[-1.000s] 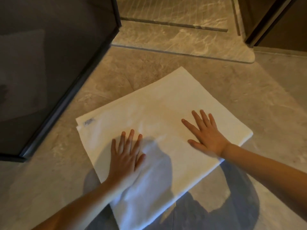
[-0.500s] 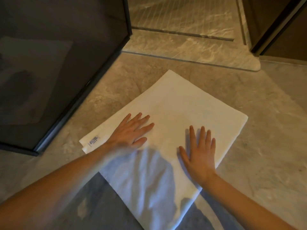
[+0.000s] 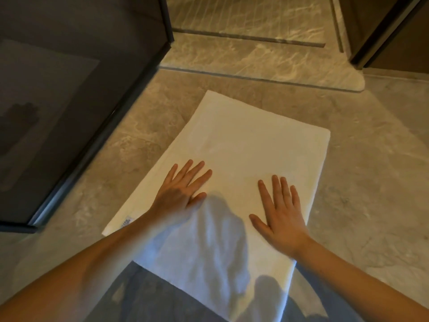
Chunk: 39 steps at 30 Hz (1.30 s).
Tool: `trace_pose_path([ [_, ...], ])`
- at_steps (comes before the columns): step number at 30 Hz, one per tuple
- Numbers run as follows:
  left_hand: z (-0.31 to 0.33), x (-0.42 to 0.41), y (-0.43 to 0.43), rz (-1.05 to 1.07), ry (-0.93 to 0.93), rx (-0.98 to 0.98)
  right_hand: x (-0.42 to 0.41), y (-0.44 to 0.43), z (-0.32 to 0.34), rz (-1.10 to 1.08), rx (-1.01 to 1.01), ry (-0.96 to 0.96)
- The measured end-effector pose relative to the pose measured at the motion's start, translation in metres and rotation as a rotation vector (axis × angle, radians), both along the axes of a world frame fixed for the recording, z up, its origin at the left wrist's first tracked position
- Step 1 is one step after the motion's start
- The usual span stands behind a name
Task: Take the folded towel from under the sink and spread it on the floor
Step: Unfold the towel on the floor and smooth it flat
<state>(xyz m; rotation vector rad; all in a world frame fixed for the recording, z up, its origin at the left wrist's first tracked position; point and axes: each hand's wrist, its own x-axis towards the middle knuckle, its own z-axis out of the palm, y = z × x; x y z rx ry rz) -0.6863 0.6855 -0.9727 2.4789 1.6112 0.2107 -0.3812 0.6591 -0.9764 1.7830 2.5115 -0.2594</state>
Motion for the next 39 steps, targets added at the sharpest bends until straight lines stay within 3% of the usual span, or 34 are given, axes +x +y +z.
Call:
trace_pose_path([
  [5,-0.004,0.026,-0.021,0.163,0.033,-0.021,0.028,0.037,0.011,0.192,-0.013,-0.052],
  [9,-0.004,0.033,-0.028,0.211,0.035,-0.022,0.033,0.043,0.015,0.222,-0.026,-0.047],
  [15,0.0,0.031,-0.03,0.187,-0.013,-0.006,0.024,0.037,0.028,0.169,-0.054,-0.046],
  [20,-0.003,0.011,-0.05,0.11,0.079,-0.011,-0.011,-0.017,0.021,-0.032,-0.042,0.144],
  [32,0.002,0.012,-0.058,0.139,0.045,-0.074,-0.022,-0.035,0.008,-0.038,-0.022,0.021],
  [39,0.019,-0.001,-0.074,0.193,-0.115,-0.067,-0.022,-0.035,0.01,-0.026,-0.047,0.009],
])
